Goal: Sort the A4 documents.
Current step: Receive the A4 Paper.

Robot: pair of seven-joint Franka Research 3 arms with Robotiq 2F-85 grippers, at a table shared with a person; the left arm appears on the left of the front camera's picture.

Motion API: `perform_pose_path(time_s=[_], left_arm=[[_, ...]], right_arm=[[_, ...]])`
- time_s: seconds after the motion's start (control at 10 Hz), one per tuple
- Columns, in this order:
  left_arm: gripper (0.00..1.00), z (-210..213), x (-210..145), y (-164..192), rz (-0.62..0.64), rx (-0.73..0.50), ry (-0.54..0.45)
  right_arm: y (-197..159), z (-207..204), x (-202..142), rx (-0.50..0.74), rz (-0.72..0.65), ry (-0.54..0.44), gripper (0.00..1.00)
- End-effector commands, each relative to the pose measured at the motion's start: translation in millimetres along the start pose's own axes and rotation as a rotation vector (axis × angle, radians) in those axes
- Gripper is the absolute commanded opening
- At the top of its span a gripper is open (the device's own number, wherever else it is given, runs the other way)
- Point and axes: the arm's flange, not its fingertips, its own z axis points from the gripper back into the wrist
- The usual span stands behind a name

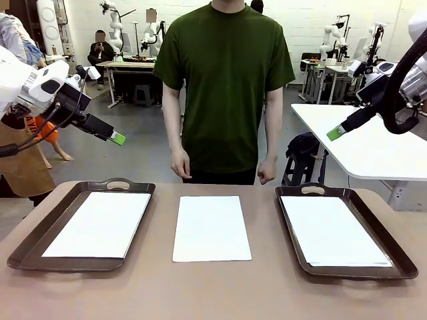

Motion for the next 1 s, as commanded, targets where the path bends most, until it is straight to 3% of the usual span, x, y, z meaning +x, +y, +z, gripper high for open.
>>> perform_pose_path(time_s=[0.0, 0.9], left_arm=[[1.00, 0.6, -0.8, 0.6, -0.002, -0.004, -0.009], [1.00, 0.6, -0.8, 0.6, -0.002, -0.004, -0.009]], right_arm=[[-1.2, -0.5, -0.4, -0.012, 0.000, 0.003, 1.00], [-1.2, -0.5, -0.4, -0.012, 0.000, 0.003, 1.00]])
